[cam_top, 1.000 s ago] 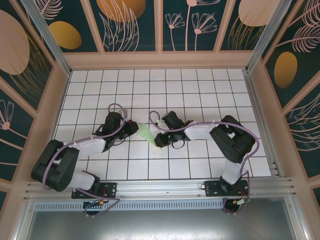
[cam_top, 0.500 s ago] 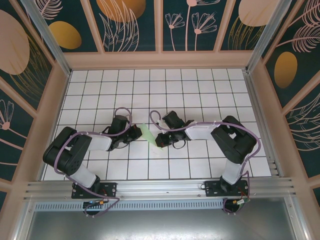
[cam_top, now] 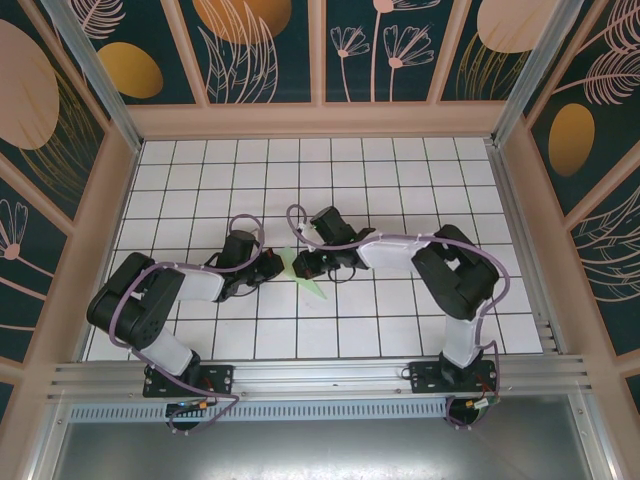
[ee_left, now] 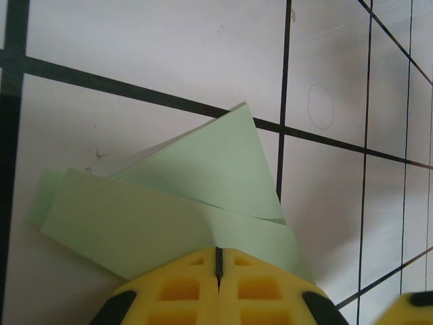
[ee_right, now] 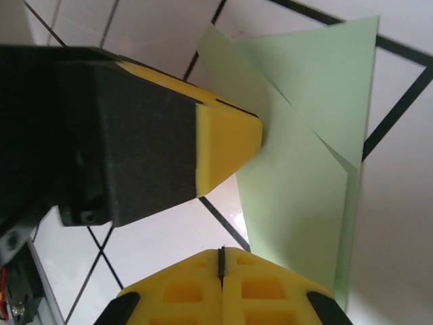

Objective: Fold a paper plane with a square sheet of paper (pick it up from the middle)
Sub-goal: Fold the wing for the fifth time at the center of the table.

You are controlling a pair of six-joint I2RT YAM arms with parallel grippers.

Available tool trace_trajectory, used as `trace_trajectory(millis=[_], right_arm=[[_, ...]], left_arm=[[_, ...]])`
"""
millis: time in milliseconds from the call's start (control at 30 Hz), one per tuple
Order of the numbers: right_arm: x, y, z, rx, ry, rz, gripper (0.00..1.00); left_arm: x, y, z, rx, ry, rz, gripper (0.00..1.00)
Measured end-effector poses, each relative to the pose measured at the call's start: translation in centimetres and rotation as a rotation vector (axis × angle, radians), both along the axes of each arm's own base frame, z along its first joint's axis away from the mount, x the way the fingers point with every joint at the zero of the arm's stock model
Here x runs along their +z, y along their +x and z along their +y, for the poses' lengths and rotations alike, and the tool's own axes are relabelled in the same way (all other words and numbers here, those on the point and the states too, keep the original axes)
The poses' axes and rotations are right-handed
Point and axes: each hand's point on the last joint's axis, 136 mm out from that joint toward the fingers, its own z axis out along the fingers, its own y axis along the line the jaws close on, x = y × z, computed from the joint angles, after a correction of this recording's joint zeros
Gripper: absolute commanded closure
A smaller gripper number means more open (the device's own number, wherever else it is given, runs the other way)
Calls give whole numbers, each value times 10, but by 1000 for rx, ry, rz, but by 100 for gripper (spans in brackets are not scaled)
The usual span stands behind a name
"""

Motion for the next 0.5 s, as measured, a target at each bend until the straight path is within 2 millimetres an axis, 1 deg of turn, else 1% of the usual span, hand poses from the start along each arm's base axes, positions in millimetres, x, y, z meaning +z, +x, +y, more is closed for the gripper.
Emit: trace_trajectory(millis=[167,367,500], right_arm=[[-25,-2,1,7,-39,42,100],[-26,-3,0,19,-31,39,100],[-27,-11,-9,30,-23,20,100]], left_arm=[[0,0,0,0,-1,-1,100],[0,1,0,3,3,-1,100],[0,1,0,4,8,2,100]])
